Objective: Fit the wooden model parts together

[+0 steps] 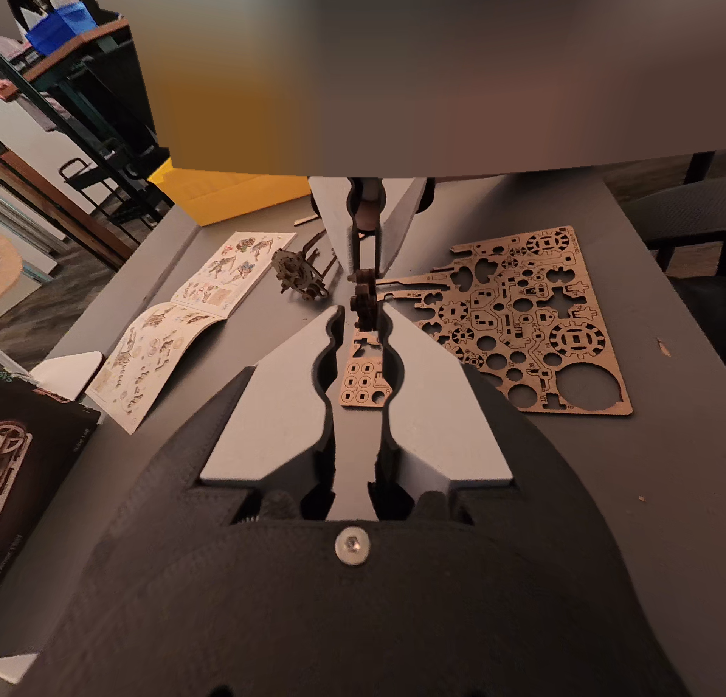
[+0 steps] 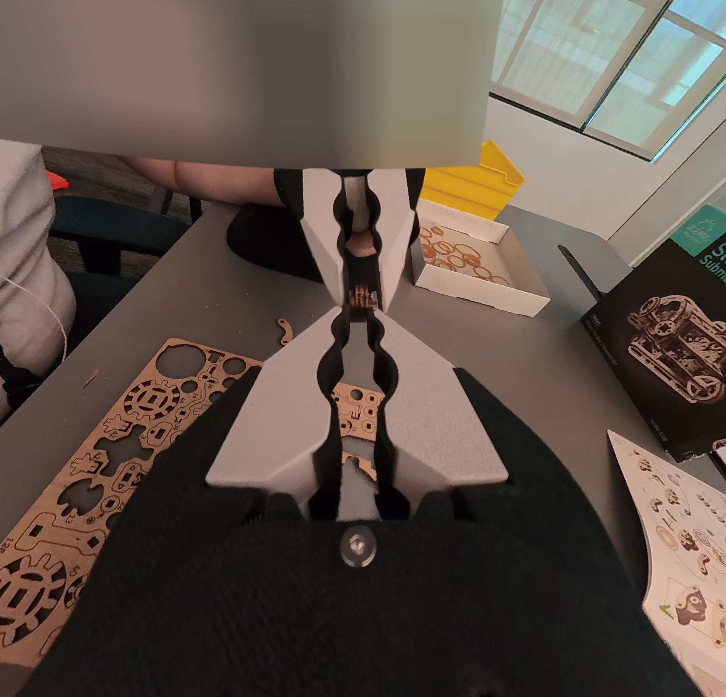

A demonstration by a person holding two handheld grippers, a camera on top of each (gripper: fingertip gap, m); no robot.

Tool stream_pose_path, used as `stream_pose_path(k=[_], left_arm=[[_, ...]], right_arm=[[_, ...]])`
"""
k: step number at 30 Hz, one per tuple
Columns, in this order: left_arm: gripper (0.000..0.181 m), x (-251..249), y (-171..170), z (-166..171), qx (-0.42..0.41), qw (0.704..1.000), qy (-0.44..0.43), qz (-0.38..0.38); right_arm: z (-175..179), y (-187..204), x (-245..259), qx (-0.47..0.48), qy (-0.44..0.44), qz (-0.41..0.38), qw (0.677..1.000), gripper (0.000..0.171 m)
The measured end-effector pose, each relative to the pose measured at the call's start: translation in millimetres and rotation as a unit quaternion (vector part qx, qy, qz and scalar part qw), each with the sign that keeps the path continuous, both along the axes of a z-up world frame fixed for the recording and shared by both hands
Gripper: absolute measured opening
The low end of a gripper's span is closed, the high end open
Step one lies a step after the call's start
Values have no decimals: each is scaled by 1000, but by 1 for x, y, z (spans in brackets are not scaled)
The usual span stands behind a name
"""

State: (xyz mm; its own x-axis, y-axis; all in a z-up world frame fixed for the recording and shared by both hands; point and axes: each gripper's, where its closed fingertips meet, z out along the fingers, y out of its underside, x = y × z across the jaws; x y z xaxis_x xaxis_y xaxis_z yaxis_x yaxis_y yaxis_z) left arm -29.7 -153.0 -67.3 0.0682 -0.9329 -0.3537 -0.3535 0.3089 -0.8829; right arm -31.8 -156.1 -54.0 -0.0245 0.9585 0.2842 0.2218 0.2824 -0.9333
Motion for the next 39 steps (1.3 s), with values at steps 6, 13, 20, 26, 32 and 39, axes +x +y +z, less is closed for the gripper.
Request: stream_pose_path(k=[6, 13, 20, 26, 32, 39], left_arm=[[11, 0, -3, -1, 22, 1000, 6, -6], [18, 0, -1, 2, 31, 1000, -2, 0], [10, 1, -3, 0, 63, 998, 9, -5], [10, 0, -2, -8, 93, 995, 36, -1], [9, 1, -4, -10, 91, 995, 41, -7], [10, 1, -5, -12, 80, 996, 46, -10]], right_arm=[[-3, -1, -1, 4, -4, 3, 1000, 7], [4, -3, 1, 25, 19, 9, 999, 7], [3, -4, 1, 52, 19, 14, 998, 7], [1, -3, -2, 81, 4, -3, 997, 22], [-7, -4, -4, 93, -15, -1, 996, 12], [-8, -4, -3, 74, -20, 1, 997, 12]])
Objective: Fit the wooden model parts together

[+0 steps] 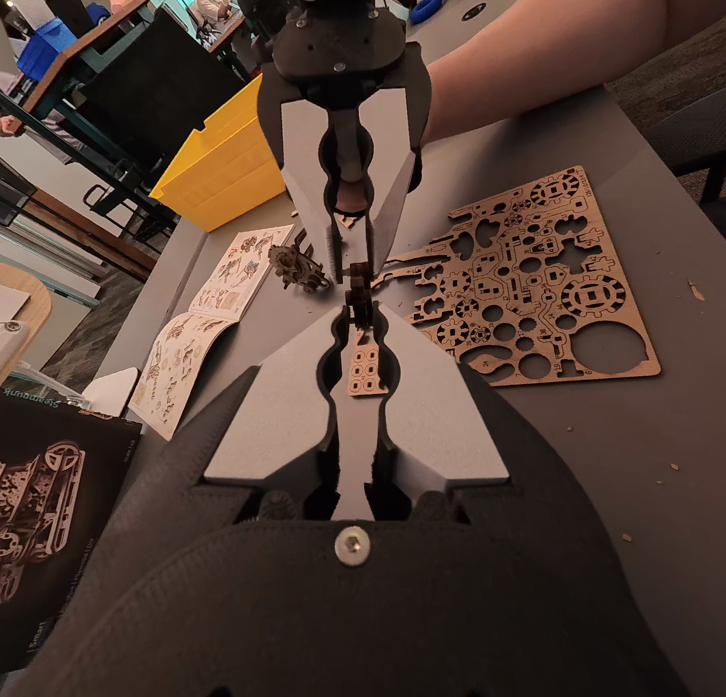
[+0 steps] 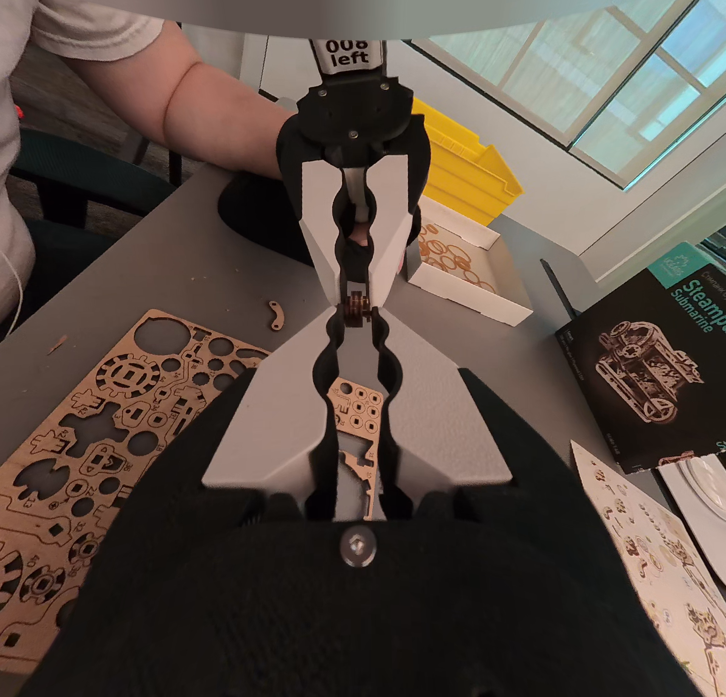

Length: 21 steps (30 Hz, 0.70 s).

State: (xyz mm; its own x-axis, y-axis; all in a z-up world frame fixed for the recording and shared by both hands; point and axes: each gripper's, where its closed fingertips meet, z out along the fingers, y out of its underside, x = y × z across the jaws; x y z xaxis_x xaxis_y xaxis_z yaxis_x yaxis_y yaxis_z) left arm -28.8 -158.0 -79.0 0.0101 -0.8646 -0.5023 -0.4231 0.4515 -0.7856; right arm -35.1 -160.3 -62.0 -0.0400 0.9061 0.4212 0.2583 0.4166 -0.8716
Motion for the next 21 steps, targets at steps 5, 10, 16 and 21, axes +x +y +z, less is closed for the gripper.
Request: stream_pose_path(k=[5, 10, 16, 21], left_arm=[[10, 0, -2, 2, -17, 1000, -7, -4], [10, 1, -2, 1, -24, 1000, -6, -6], [9, 1, -2, 0, -30, 999, -5, -8], [9, 1, -3, 0, -36, 999, -6, -10]], right_arm=[[2, -1, 0, -16, -2, -3, 1000, 12], [1, -1, 0, -17, -9, -3, 1000, 11], [0, -2, 0, -16, -16, -6, 1000, 11], [0, -2, 0, -12, -19, -6, 1000, 11]])
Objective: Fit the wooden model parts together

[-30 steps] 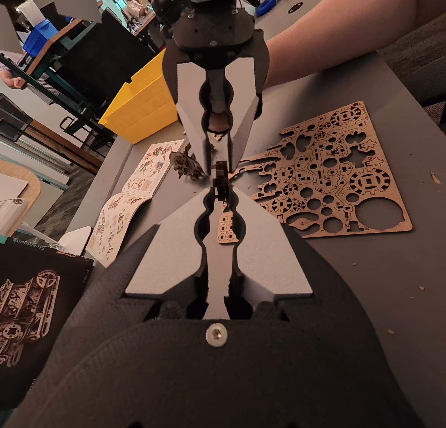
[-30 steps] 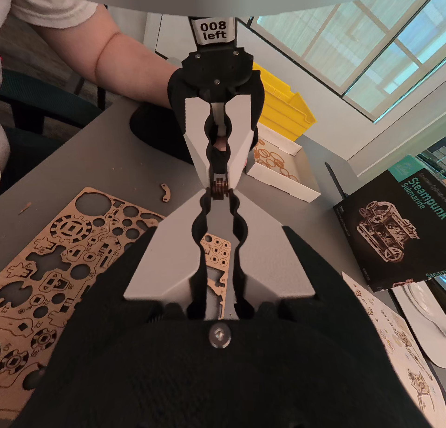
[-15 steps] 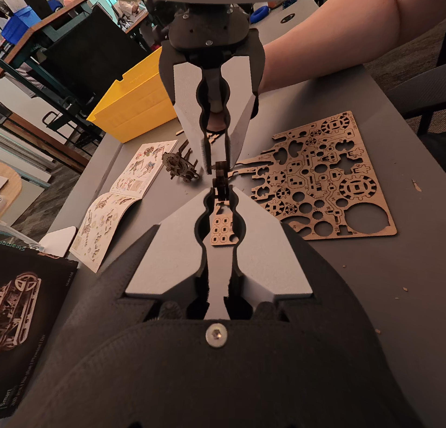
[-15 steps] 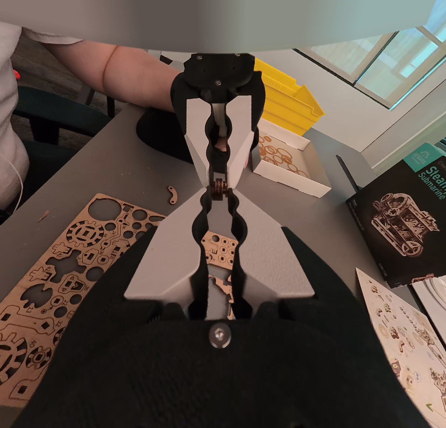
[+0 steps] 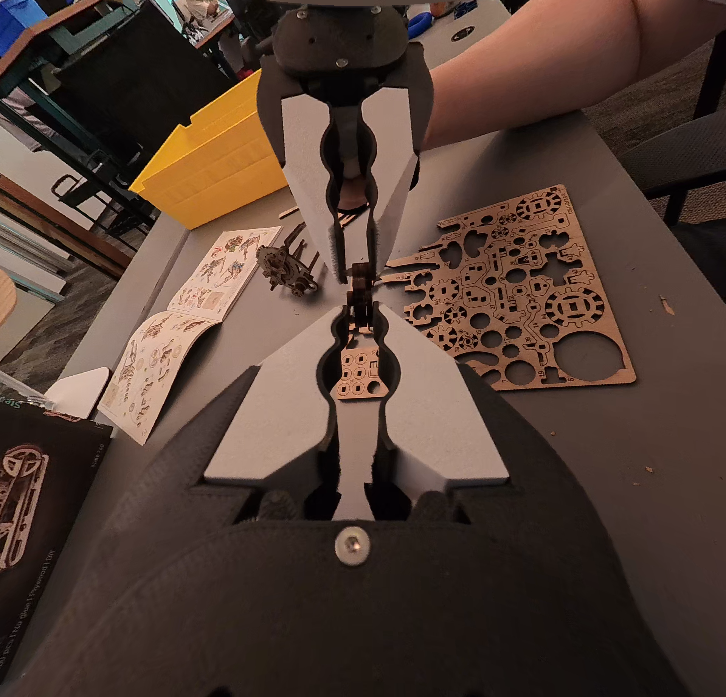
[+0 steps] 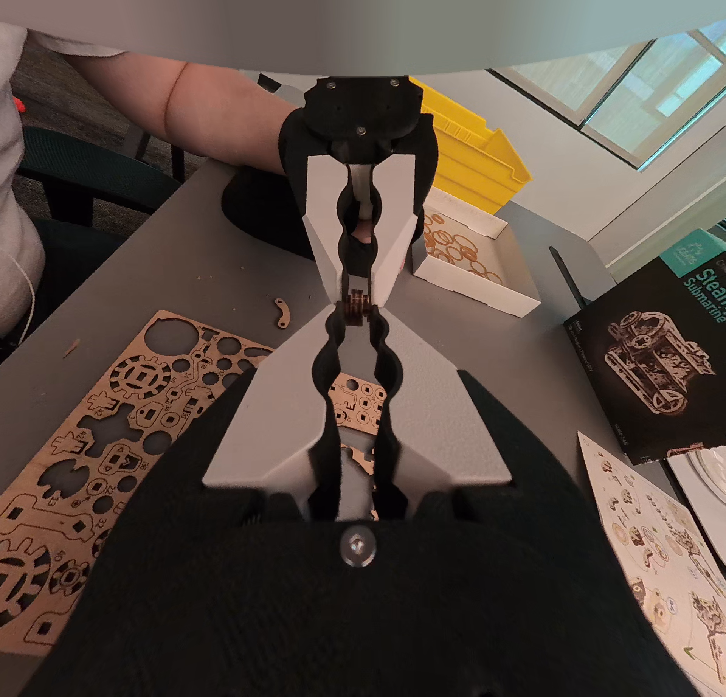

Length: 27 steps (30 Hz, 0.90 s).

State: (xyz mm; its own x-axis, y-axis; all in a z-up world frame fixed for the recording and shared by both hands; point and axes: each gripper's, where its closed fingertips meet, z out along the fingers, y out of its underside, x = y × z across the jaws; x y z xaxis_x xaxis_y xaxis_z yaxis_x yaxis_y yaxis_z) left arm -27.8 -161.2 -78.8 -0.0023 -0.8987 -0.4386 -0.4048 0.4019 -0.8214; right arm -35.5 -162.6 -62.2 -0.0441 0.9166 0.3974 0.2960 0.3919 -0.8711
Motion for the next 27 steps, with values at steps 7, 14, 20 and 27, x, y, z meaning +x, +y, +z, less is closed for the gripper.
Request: stream_pose_path(k=[7, 14, 20, 27], left_arm=[[9, -1, 2, 1, -31, 999, -4, 4], [10, 0, 2, -3, -31, 1000, 2, 4], [10, 0, 1, -8, -32, 999, 12, 1], [10, 0, 3, -9, -38, 999, 12, 5]], right_arm=[[1, 1, -6, -3, 20, -5, 1000, 18], [-3, 3, -8, -17, 21, -8, 1000, 12], [-7, 1, -9, -5, 2, -11, 1000, 12], [-9, 3, -9, -18, -2, -18, 1000, 12]])
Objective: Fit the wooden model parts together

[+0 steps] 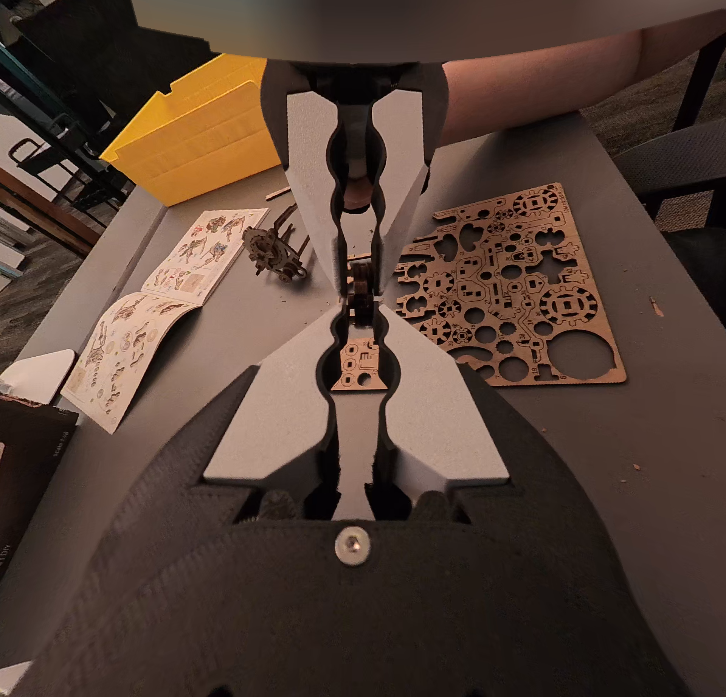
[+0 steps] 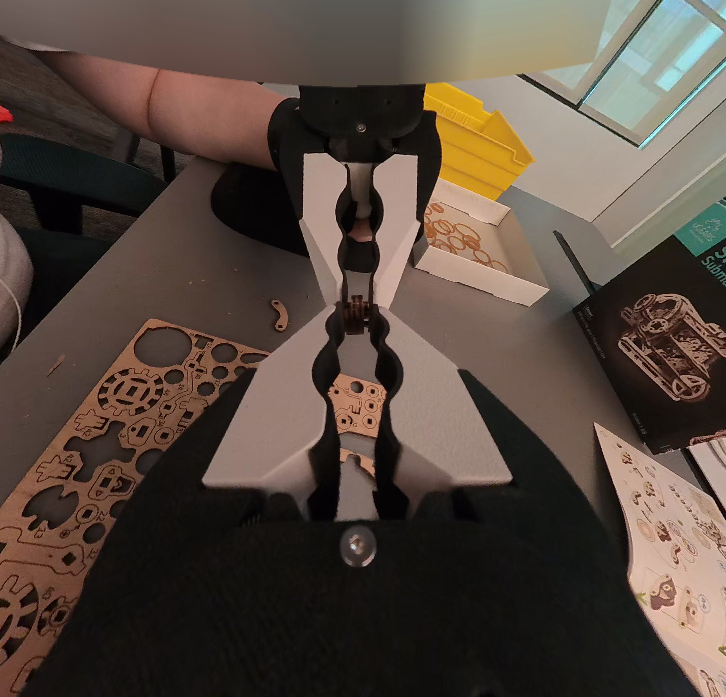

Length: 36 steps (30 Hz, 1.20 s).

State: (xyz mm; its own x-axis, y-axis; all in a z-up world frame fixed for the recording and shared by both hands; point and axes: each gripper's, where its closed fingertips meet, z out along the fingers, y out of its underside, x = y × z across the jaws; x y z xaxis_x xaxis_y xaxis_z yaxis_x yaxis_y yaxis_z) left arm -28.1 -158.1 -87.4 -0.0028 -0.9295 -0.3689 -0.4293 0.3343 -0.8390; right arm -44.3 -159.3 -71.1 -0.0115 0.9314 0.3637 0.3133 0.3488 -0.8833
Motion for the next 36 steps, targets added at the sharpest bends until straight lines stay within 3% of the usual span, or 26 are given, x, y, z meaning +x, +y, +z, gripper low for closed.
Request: stream_pose_path(k=[15, 28, 36], left_arm=[[10, 3, 1, 8, -33, 999, -30, 7], [9, 3, 11, 36, -67, 990, -121, 40], [10, 5, 10, 40, -62, 988, -133, 43]], right_arm=[[9, 3, 2, 19, 38, 9, 999, 14], [26, 13, 8, -88, 111, 17, 990, 23], [32, 13, 9, -119, 136, 20, 983, 22]])
